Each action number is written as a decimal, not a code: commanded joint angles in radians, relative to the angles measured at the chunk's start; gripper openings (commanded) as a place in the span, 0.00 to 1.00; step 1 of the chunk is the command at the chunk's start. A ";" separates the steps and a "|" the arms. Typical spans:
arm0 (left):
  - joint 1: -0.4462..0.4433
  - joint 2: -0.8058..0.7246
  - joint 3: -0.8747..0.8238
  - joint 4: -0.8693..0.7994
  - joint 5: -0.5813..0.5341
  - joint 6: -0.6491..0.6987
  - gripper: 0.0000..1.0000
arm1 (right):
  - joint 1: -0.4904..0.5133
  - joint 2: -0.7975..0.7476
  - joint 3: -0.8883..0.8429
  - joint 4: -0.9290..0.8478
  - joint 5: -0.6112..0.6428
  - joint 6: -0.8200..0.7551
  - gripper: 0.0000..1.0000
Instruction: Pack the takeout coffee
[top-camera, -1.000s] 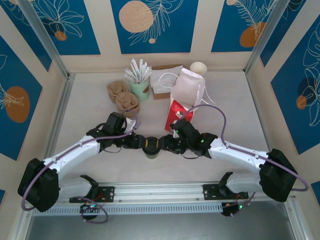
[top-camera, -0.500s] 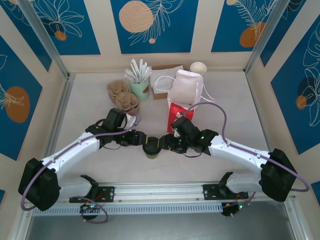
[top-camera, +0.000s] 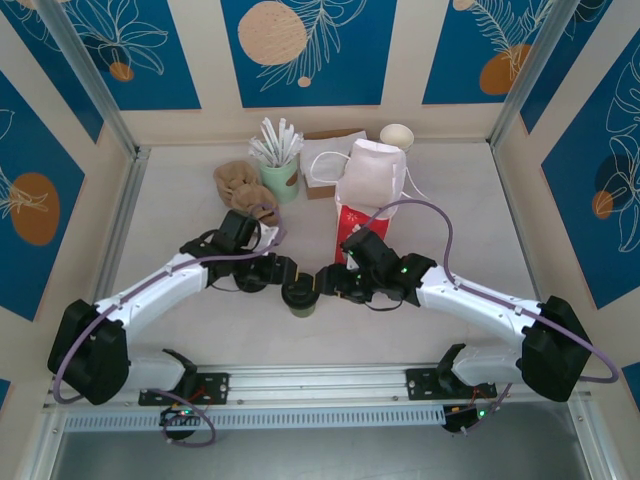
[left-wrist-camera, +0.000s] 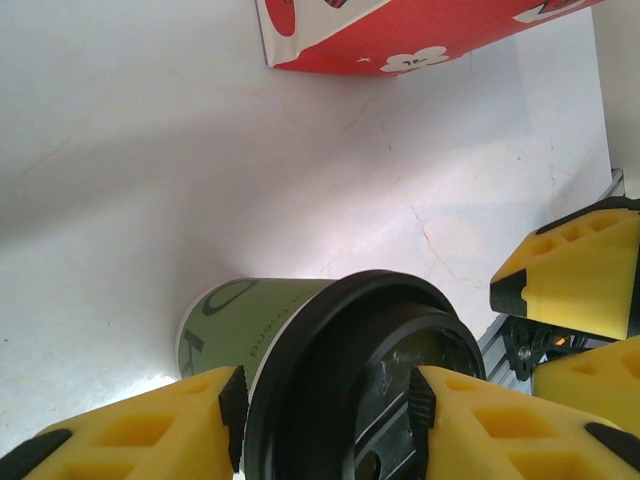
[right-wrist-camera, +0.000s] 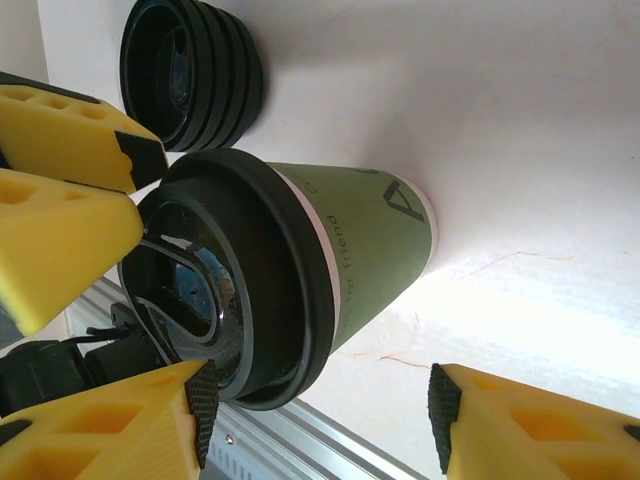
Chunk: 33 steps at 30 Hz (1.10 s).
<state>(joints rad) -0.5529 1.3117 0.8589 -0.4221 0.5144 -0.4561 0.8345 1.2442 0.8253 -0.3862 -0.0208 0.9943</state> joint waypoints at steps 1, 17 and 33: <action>-0.002 0.014 0.023 -0.012 0.000 0.033 0.47 | -0.009 0.025 0.028 -0.008 0.029 -0.010 0.60; -0.003 0.039 -0.060 0.049 0.007 0.016 0.45 | -0.011 0.093 0.009 -0.006 0.050 -0.008 0.55; -0.006 -0.029 -0.088 0.047 0.010 -0.009 0.44 | 0.006 0.067 0.048 -0.033 0.058 -0.020 0.55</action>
<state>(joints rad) -0.5529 1.2980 0.7746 -0.3016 0.5407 -0.4648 0.8337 1.3243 0.8337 -0.3809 0.0162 0.9901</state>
